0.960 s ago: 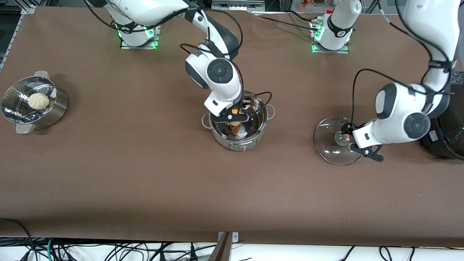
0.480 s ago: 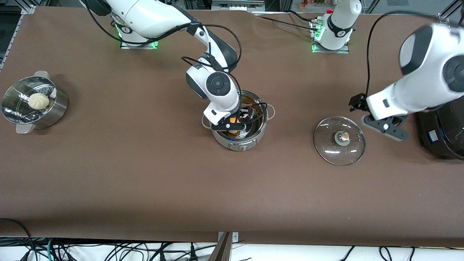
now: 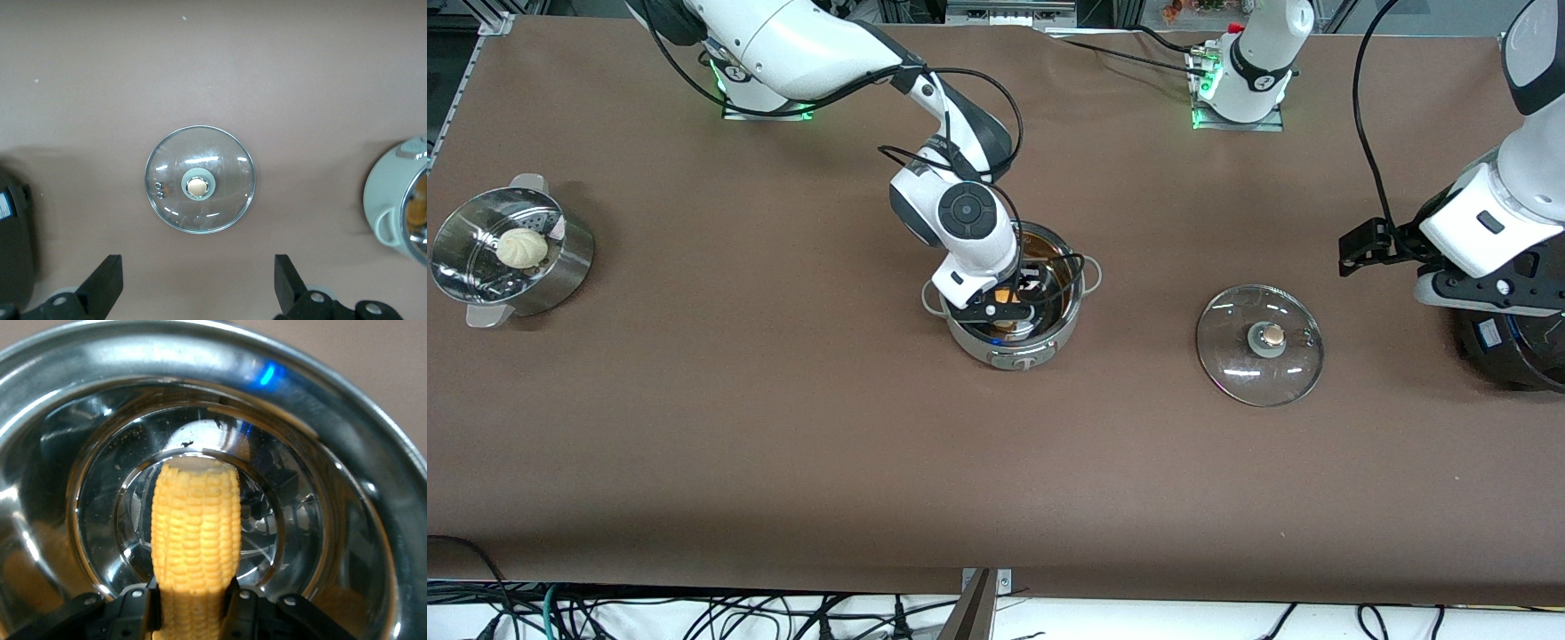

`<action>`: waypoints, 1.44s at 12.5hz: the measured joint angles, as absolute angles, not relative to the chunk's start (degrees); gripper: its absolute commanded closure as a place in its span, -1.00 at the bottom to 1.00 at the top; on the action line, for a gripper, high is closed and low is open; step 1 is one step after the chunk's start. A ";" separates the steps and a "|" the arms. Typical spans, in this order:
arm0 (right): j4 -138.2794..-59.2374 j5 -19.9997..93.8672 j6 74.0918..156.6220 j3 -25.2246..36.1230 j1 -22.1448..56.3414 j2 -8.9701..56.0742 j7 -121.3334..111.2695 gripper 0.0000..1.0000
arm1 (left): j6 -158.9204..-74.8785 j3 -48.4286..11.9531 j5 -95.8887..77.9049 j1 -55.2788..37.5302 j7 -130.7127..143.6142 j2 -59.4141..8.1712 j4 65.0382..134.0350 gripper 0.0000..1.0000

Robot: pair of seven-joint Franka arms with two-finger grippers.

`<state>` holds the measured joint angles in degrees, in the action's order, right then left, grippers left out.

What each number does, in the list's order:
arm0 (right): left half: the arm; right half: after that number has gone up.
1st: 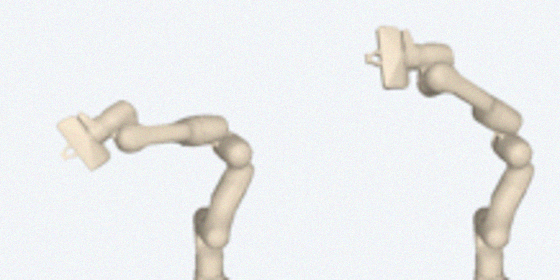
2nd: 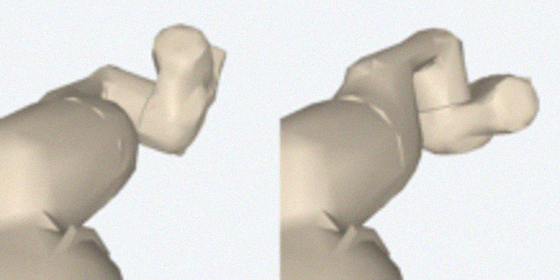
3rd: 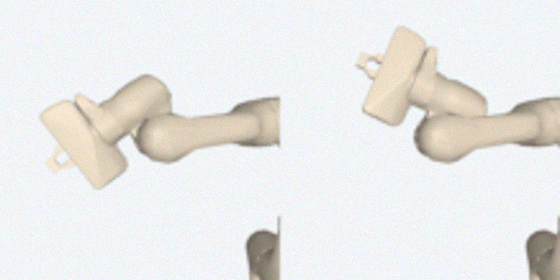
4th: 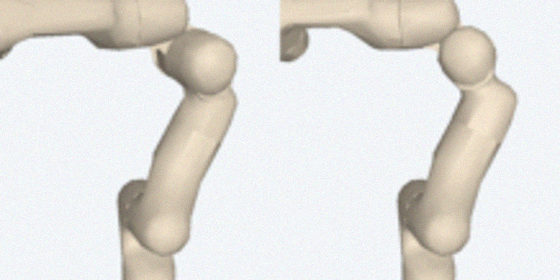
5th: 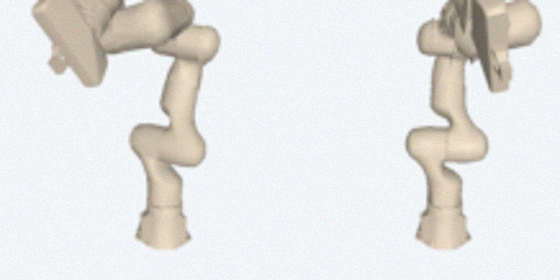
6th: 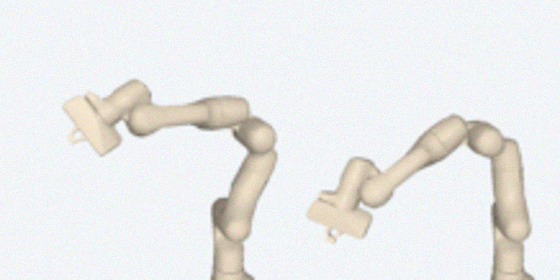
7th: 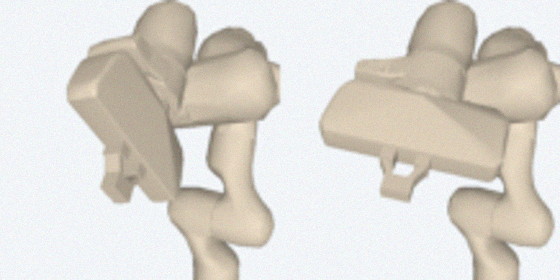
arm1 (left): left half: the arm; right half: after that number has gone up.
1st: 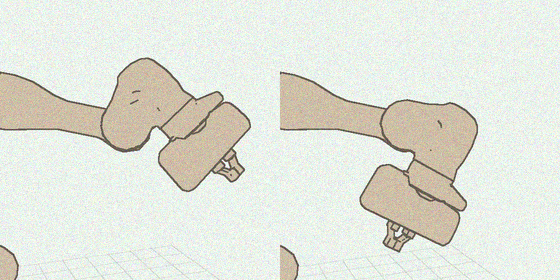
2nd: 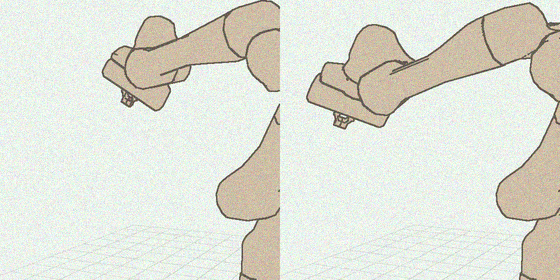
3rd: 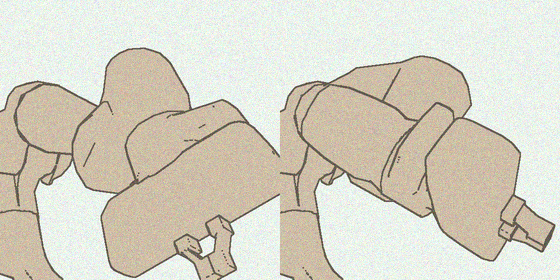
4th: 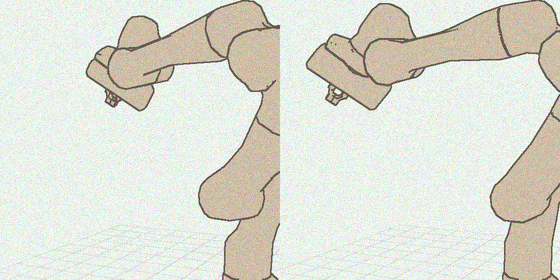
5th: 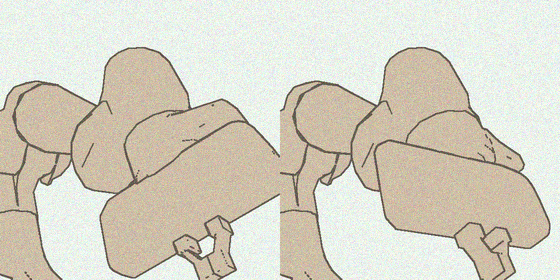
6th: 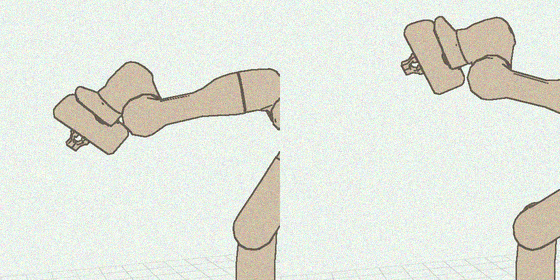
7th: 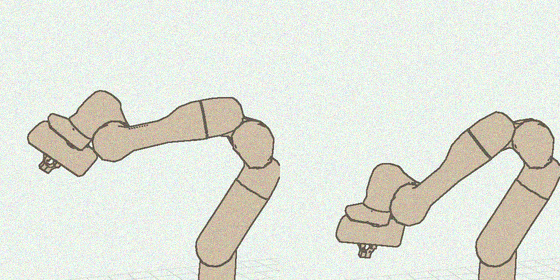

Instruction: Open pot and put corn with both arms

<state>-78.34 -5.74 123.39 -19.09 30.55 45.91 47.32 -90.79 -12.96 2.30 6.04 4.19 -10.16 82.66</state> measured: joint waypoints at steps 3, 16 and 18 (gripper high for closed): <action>-78.33 -6.11 124.41 -19.09 30.59 47.25 47.32 -0.27 | -90.28 -12.96 2.30 6.05 5.46 -9.54 81.62 -1.00; -71.73 -8.49 100.99 -19.09 28.43 35.98 43.97 -1.00 | -96.94 -4.10 1.00 -1.23 5.38 1.17 95.65 -1.00; -71.58 -8.79 92.96 -18.11 21.91 30.51 34.76 -1.00 | -97.03 -4.10 0.99 -1.42 5.40 1.18 95.65 -1.00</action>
